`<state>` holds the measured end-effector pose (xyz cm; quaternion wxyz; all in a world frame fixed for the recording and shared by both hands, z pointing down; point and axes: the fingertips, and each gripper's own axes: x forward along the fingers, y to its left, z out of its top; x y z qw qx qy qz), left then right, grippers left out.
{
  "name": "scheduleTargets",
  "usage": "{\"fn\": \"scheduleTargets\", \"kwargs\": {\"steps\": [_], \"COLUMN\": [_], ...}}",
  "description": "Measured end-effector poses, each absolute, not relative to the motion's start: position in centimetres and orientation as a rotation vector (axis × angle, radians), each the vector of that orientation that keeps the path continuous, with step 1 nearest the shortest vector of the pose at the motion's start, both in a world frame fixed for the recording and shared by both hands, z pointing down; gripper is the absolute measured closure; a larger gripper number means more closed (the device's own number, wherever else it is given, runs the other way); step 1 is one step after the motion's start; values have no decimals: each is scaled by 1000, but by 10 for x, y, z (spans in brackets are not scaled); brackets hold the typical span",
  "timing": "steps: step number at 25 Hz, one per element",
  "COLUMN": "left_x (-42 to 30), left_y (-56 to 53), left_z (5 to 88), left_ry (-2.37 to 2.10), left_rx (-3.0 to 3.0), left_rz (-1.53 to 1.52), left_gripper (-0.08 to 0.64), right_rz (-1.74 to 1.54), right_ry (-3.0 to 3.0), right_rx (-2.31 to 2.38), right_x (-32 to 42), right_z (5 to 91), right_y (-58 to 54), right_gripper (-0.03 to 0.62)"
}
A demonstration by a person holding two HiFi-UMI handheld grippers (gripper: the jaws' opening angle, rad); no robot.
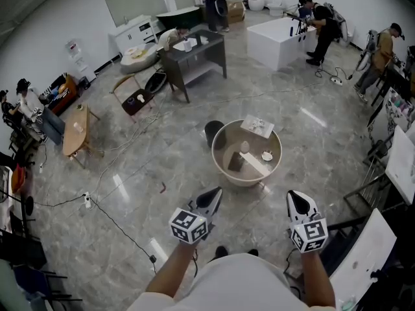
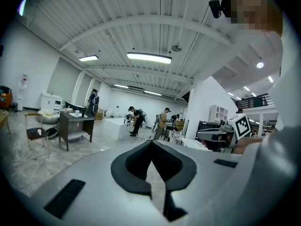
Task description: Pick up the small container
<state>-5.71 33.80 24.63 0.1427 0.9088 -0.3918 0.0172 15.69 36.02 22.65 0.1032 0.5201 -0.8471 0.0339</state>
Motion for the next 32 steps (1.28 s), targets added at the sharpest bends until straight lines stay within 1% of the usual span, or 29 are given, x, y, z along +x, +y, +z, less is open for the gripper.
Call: {"fn": "scheduleTargets", "kwargs": {"steps": [11,20,22,25,32], "left_x": [-64,-74,-74,-74,-72], "left_y": [343,344,344,345,347], "left_z": [246,249,248,248,252], "left_ry": [-1127,-1133,-1126,-1104,-1057], "left_rx": [2605,2571,2574,2574,2576], "left_rz": [19,14,9,-1,0], "left_gripper": [543,509,492,430,344], "right_rz": [103,115,113,102,106], "right_ry": [-2515,-2508,-2505,-2508,-2507], "right_rx": [1536,1545,1551,1561,1566], "right_x": [150,146,145,143,140], "right_z": [226,227,226,224,225], "right_y": [363,370,371,373,376], "right_gripper": [580,520,501,480,420]}}
